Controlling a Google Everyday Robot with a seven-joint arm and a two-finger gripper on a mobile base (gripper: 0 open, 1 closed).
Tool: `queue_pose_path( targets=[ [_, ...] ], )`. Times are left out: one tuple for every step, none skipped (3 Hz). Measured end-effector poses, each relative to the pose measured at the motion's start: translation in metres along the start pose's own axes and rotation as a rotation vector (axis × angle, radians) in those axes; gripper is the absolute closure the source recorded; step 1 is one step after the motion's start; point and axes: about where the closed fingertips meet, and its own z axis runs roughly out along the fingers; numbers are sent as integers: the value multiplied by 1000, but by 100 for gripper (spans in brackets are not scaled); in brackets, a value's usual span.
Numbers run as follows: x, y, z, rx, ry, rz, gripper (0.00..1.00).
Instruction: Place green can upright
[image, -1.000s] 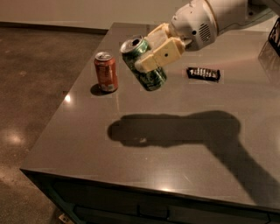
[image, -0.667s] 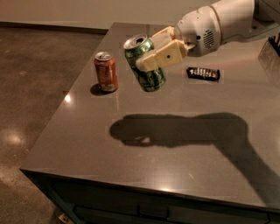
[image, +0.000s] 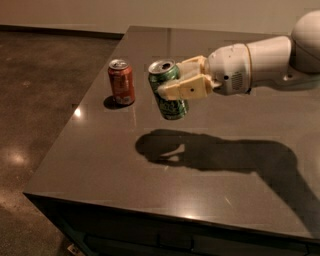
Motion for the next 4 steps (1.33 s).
queue_pose_path(
  targets=[
    [21, -4, 4, 44, -58, 4, 100],
    [35, -6, 7, 61, -105, 21, 100],
    [47, -8, 11, 66, -134, 41, 100],
    [57, -10, 14, 66, -145, 53, 100]
  ],
)
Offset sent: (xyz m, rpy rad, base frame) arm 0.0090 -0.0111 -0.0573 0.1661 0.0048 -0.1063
